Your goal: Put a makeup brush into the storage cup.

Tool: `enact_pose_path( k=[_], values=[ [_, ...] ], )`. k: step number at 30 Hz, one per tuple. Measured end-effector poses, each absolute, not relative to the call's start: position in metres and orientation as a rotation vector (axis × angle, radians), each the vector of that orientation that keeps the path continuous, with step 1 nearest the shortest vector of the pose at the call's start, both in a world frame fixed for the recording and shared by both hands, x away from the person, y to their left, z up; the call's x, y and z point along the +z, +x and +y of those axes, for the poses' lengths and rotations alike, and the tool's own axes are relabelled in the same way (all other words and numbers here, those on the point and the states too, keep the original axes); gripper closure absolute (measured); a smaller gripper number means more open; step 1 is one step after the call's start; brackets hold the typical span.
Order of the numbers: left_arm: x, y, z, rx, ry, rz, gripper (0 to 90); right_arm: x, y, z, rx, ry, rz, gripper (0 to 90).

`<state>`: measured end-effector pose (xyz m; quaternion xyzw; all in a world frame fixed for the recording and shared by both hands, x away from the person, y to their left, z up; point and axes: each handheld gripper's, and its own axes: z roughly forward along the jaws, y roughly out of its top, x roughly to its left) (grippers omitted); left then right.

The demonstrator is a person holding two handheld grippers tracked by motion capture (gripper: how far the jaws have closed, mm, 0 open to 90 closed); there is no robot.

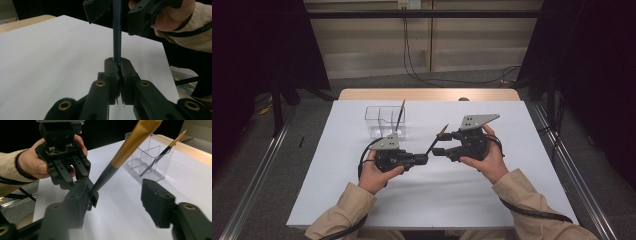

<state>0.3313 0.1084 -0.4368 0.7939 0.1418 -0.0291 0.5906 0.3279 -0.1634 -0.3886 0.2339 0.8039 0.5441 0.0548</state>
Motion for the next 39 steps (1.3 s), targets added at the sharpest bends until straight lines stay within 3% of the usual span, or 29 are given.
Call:
enact_pose_path(
  k=[12, 25, 39],
  values=[
    [-0.439, 0.333, 0.103, -0.069, 1.817, 0.353, 85.7, -0.388, 0.328, -0.16, 1.697, 0.676, 2.477, 75.9],
    [-0.446, 0.33, 0.089, -0.096, 1.813, 0.359, 85.0, -0.391, 0.331, -0.16, 1.777, 0.726, 2.518, 83.6],
    [-0.445, 0.331, 0.084, -0.1, 1.8, 0.349, 80.4, -0.391, 0.333, -0.159, 1.799, 0.739, 2.504, 84.0]
  ],
)
